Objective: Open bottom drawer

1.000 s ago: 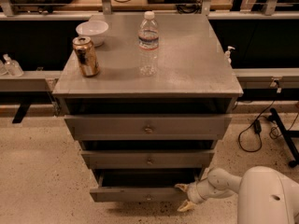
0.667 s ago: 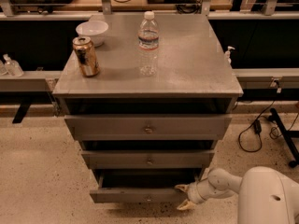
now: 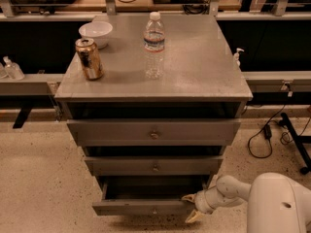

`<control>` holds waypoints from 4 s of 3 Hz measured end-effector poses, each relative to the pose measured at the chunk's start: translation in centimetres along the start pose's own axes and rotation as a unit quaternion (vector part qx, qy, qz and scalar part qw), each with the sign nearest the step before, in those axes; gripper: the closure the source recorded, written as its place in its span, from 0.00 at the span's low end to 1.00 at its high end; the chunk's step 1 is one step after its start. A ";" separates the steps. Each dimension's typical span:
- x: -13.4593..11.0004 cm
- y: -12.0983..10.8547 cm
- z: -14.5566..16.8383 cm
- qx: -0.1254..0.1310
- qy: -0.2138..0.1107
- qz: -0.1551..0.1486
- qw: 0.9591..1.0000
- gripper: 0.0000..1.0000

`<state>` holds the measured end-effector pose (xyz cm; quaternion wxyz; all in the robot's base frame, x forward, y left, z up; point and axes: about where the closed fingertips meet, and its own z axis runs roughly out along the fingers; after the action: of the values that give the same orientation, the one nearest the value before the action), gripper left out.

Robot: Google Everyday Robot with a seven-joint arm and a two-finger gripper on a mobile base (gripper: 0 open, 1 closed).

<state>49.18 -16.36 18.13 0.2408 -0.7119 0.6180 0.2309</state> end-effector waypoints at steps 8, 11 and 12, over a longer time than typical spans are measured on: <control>-0.1 1.0 -1.0 -0.057 0.080 0.017 0.995 0.38; -0.5 4.4 -1.5 -0.079 0.061 0.024 0.995 0.50; -1.1 5.2 -2.0 -0.087 0.056 0.019 0.994 0.50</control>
Offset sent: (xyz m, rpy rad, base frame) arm 0.0000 0.0000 0.0000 0.0000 0.0000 0.0000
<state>43.97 -17.40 20.06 0.1385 -0.7301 0.6213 0.2483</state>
